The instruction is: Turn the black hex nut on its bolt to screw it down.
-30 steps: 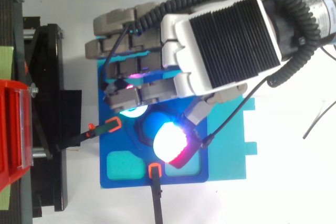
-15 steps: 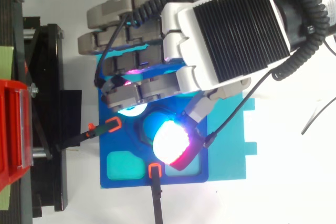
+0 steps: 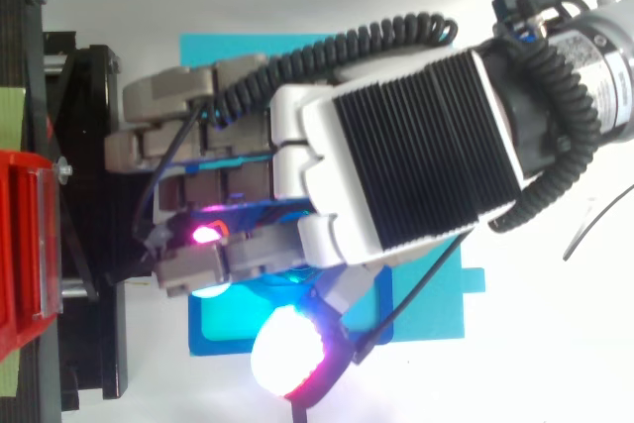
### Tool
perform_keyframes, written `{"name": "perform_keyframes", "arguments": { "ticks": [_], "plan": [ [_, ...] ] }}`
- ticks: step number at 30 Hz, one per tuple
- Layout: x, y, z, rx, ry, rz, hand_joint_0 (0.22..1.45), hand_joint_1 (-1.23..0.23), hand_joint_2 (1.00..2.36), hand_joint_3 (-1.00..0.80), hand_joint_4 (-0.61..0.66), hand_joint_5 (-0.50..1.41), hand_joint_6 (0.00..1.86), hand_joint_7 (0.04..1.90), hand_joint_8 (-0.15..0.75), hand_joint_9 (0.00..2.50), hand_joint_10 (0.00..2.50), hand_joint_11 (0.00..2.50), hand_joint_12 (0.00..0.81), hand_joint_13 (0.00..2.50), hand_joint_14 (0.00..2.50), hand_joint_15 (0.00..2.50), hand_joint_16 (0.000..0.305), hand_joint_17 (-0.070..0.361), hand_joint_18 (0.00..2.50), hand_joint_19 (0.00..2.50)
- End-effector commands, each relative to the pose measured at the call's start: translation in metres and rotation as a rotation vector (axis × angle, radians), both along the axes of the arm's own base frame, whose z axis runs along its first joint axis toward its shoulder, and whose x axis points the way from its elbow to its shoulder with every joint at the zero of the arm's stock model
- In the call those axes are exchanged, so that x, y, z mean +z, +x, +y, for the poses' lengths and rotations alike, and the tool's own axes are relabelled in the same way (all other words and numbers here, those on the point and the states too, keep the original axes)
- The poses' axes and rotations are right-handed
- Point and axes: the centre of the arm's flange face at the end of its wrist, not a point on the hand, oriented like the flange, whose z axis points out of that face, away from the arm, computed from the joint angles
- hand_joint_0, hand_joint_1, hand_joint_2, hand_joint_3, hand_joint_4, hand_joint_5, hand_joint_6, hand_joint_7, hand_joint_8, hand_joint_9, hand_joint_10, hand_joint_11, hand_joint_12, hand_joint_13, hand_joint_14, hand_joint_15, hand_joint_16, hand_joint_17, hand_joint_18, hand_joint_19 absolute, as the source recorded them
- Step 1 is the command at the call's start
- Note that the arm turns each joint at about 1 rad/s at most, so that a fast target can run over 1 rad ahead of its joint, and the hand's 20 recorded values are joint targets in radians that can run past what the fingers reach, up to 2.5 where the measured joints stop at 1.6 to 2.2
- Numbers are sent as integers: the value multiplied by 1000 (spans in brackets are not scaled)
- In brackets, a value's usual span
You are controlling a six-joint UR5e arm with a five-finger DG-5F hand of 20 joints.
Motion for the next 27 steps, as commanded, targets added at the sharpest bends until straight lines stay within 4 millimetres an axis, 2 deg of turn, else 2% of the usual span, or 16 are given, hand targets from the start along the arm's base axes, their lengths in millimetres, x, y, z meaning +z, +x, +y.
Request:
{"name": "perform_keyframes", "arguments": {
  "ticks": [1,4,12,17,27],
  "plan": [
    [-2,1,14,6,2,10,500,-329,1000,-500,130,35,505,1351,279,983,4,116,389,597,6,172,51,115,378,366],
    [-4,1,22,6,4,27,501,-330,1000,-500,127,35,505,1359,282,984,4,106,388,596,6,168,51,115,378,367],
    [-10,-2,28,14,2,53,501,-330,1000,-500,127,33,505,1355,281,983,4,116,390,593,6,167,51,115,370,360],
    [-17,-4,23,11,-4,43,502,-328,1000,-500,100,32,505,1340,282,981,4,121,391,593,5,168,51,115,372,359],
    [-17,-5,17,15,-24,15,502,-326,1000,-500,99,28,505,1305,277,980,4,121,391,590,6,170,51,115,373,367]
  ]
}}
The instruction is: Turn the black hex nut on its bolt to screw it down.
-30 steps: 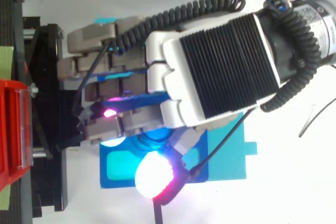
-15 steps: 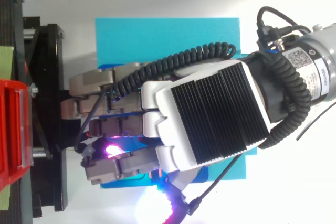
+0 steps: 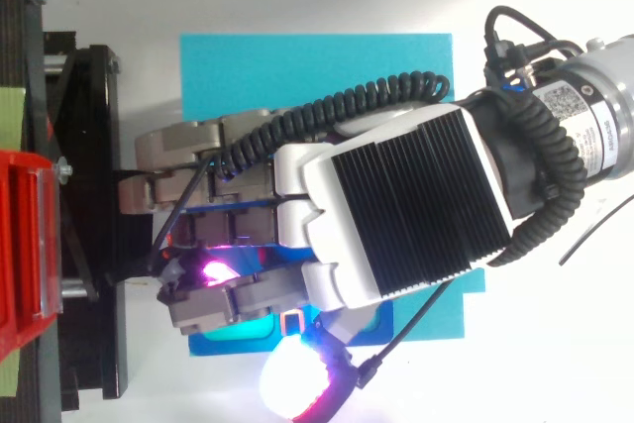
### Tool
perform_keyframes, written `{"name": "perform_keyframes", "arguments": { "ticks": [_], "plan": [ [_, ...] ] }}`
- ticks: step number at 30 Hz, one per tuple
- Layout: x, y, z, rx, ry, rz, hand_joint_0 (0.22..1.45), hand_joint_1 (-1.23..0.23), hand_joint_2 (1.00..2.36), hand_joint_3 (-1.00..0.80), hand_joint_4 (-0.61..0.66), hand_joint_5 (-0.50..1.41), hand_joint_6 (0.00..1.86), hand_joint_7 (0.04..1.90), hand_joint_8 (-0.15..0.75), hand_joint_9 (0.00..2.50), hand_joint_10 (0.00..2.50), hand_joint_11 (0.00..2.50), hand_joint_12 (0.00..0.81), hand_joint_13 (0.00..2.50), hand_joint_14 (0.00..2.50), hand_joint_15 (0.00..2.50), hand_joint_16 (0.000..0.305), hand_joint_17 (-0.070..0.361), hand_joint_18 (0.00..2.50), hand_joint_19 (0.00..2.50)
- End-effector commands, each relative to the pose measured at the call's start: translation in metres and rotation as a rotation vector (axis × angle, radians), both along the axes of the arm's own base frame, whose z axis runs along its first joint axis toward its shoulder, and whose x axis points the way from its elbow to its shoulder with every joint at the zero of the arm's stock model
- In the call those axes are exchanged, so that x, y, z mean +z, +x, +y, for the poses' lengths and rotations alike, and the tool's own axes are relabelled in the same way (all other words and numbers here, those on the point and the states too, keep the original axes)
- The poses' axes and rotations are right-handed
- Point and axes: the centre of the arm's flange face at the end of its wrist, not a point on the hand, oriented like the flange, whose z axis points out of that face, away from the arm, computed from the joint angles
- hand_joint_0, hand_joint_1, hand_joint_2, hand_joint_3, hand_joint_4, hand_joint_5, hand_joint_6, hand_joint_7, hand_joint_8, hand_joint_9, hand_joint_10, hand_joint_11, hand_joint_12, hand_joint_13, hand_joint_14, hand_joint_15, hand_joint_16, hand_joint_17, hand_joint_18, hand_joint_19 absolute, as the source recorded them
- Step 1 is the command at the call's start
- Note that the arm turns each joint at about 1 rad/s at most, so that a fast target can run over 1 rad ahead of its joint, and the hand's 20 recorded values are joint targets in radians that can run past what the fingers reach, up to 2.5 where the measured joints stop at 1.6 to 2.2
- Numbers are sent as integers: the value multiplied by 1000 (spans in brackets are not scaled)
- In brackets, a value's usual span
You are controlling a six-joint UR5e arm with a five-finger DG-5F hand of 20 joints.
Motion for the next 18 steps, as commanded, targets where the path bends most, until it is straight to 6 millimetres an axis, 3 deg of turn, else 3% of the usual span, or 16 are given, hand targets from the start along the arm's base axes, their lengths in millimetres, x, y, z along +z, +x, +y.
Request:
{"name": "perform_keyframes", "arguments": {
  "ticks": [1,4,18],
  "plan": [
    [-4,-1,-1,-2,-1,5,502,-326,1000,-500,96,28,505,1310,277,980,5,121,390,590,6,167,51,115,373,367],
    [-15,-5,0,0,1,16,502,-325,1000,-500,106,28,505,1301,279,979,4,110,391,590,6,167,51,114,372,367],
    [-17,-5,2,2,8,4,503,-324,1000,-500,98,32,505,1360,281,982,5,122,390,590,6,170,51,114,377,367]
  ]
}}
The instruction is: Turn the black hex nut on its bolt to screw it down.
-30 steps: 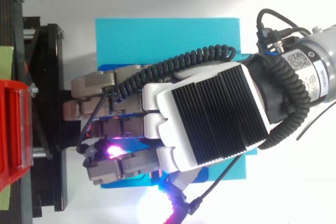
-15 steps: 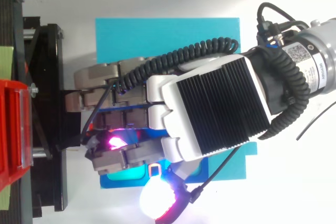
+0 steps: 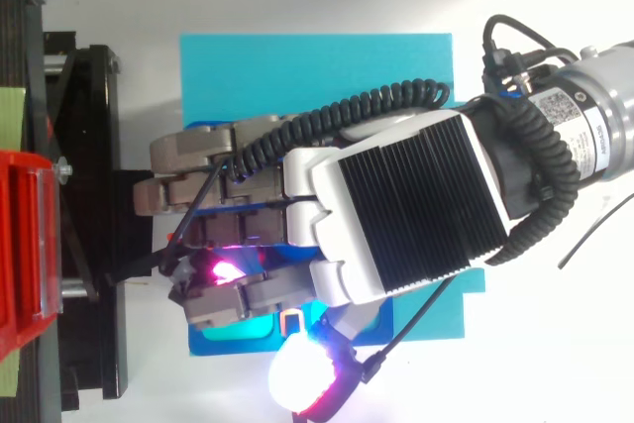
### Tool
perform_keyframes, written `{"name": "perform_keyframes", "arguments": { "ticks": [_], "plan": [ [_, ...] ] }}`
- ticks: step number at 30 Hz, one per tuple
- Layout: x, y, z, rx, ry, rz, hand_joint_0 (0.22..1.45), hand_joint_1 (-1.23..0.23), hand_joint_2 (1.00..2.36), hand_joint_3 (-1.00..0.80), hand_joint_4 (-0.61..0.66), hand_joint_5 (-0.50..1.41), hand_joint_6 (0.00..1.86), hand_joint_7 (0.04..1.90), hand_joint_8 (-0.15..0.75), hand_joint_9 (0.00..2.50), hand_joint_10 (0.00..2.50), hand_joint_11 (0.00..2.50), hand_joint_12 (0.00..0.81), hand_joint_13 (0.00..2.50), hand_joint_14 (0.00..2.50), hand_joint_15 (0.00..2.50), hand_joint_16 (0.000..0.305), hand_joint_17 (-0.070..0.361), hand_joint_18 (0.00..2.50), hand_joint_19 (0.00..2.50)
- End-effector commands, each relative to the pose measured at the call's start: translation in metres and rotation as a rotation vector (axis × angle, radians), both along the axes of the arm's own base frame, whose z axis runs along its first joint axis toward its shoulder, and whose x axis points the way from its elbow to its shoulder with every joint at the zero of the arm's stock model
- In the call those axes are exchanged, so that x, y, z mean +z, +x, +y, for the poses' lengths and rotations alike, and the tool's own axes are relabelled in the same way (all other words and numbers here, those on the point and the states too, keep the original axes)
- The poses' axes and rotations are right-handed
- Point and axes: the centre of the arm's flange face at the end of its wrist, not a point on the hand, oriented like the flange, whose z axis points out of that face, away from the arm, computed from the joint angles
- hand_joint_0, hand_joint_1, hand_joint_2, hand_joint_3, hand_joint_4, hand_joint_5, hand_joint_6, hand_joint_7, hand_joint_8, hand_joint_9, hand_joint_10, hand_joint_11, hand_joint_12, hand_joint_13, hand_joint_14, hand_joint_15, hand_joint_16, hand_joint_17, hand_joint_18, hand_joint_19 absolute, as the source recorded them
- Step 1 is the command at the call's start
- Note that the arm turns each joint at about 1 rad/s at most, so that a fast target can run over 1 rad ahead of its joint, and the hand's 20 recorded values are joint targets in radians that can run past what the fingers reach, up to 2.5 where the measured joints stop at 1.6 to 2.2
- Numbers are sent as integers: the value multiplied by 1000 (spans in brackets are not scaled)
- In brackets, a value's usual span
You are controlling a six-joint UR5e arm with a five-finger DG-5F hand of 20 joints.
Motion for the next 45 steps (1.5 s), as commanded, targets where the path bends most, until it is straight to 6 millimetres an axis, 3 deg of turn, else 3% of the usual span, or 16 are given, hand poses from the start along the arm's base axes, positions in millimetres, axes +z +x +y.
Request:
{"name": "perform_keyframes", "arguments": {
  "ticks": [1,28,45],
  "plan": [
    [0,0,1,1,-1,2,503,-324,1000,-500,86,34,505,1380,278,982,5,122,390,590,6,167,51,114,376,368],
    [0,-5,-25,7,-13,-5,509,-324,1000,-500,78,56,502,1493,276,1068,5,133,381,626,6,161,50,112,402,358],
    [3,-10,-69,-18,-41,-51,510,-323,1000,-500,85,55,502,1500,274,1076,6,139,381,631,6,162,50,112,404,364]
  ]
}}
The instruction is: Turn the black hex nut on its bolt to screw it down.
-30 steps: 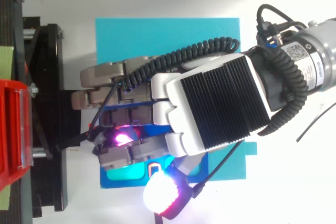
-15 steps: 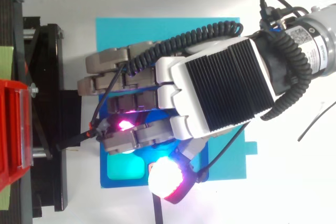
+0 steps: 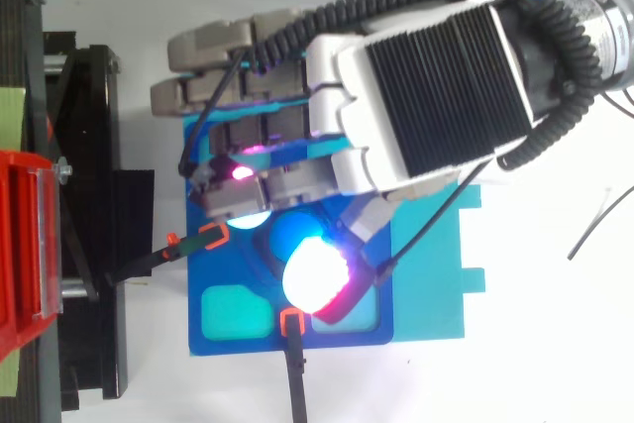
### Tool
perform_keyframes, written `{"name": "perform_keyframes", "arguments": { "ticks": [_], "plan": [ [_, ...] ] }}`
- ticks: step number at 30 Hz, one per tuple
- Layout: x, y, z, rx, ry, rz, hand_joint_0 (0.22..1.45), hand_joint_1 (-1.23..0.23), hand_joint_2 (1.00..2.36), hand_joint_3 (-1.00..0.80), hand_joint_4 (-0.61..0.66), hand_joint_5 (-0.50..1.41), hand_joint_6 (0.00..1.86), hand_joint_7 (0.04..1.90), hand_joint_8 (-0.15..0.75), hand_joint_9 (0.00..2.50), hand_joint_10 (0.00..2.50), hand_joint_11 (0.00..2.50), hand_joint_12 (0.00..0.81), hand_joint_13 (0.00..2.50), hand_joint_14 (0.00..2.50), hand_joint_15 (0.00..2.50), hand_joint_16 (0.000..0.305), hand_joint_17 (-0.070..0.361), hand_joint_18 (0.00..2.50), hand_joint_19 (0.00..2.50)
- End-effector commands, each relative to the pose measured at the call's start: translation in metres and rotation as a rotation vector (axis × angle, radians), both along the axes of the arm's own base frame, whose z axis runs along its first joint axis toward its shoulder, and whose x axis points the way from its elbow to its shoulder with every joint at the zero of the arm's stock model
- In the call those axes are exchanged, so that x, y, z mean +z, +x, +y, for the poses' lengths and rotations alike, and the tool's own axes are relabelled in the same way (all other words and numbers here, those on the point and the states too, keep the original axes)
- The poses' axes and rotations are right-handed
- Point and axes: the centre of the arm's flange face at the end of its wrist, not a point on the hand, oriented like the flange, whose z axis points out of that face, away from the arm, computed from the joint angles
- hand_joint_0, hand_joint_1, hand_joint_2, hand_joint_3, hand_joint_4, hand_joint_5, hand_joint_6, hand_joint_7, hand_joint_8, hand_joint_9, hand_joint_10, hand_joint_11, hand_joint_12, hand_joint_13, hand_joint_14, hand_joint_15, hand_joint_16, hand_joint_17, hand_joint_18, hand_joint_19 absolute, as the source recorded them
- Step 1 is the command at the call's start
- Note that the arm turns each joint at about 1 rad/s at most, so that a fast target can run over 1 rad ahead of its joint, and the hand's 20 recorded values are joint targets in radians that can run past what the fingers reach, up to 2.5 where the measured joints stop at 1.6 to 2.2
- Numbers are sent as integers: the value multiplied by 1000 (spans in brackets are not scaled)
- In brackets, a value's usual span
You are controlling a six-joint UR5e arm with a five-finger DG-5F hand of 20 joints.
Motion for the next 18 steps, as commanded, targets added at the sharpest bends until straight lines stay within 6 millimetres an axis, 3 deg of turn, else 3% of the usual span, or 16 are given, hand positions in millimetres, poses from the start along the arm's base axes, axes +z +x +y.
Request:
{"name": "perform_keyframes", "arguments": {
  "ticks": [1,10,18],
  "plan": [
    [1,-2,-15,-2,-9,-19,510,-323,1000,-500,93,55,502,1500,278,1077,6,140,382,630,6,165,50,112,406,358],
    [7,-6,-35,20,-14,-47,510,-321,1000,-500,105,45,503,1446,281,1078,8,150,384,631,6,168,50,111,407,357],
    [34,8,-13,45,-5,-69,507,-318,1000,-500,109,28,505,1309,285,1062,6,155,389,623,6,165,50,112,400,358]
  ]
}}
